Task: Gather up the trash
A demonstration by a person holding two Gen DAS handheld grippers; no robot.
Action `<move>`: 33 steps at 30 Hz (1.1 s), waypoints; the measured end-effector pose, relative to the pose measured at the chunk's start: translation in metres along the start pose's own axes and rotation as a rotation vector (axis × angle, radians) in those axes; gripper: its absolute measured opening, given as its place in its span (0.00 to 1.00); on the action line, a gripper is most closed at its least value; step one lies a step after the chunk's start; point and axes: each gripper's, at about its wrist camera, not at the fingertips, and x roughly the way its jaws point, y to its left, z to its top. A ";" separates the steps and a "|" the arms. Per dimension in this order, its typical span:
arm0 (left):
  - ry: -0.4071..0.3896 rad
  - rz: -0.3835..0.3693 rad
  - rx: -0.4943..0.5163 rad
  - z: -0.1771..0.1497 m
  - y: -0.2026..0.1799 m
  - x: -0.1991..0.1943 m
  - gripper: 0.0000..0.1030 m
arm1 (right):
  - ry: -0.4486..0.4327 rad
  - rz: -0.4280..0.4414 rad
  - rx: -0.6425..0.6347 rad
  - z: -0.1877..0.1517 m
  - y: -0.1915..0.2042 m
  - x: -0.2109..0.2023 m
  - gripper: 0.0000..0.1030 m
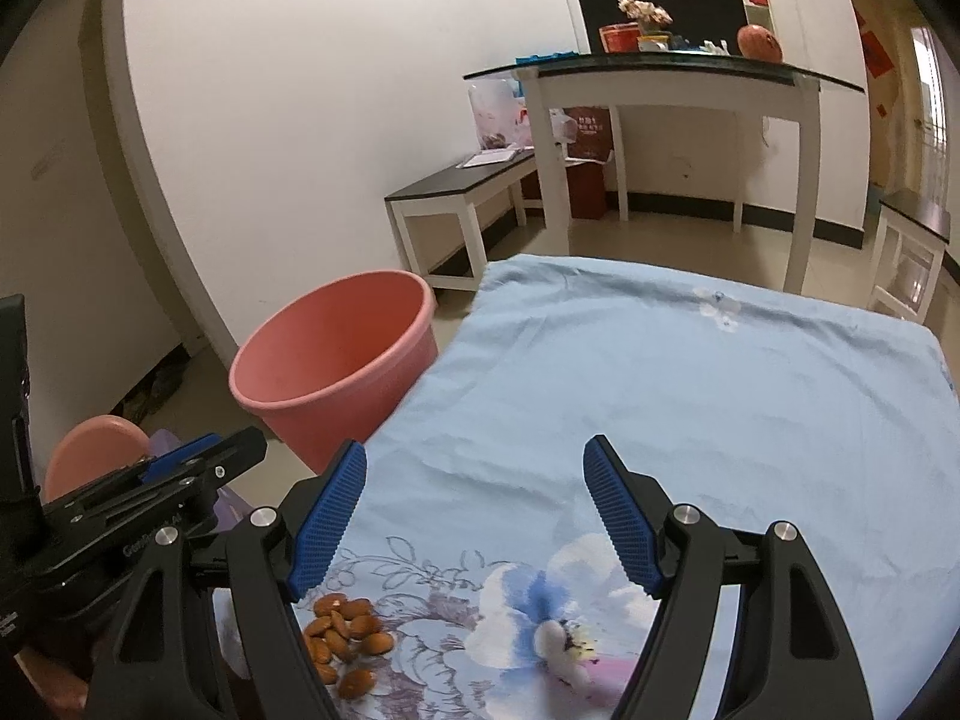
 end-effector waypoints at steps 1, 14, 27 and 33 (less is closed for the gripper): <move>0.008 -0.005 0.005 0.000 -0.003 0.002 0.39 | 0.002 -0.004 0.002 -0.001 -0.002 0.000 0.72; 0.039 -0.269 0.145 0.015 -0.095 0.014 0.39 | 0.017 -0.196 0.113 0.012 -0.116 -0.021 0.72; 0.133 -0.413 0.424 -0.007 -0.245 0.079 0.39 | 0.084 -0.467 0.194 0.005 -0.234 -0.012 0.72; 0.217 -0.410 0.493 -0.033 -0.263 0.103 0.40 | 0.161 -0.450 0.284 -0.010 -0.265 -0.004 0.72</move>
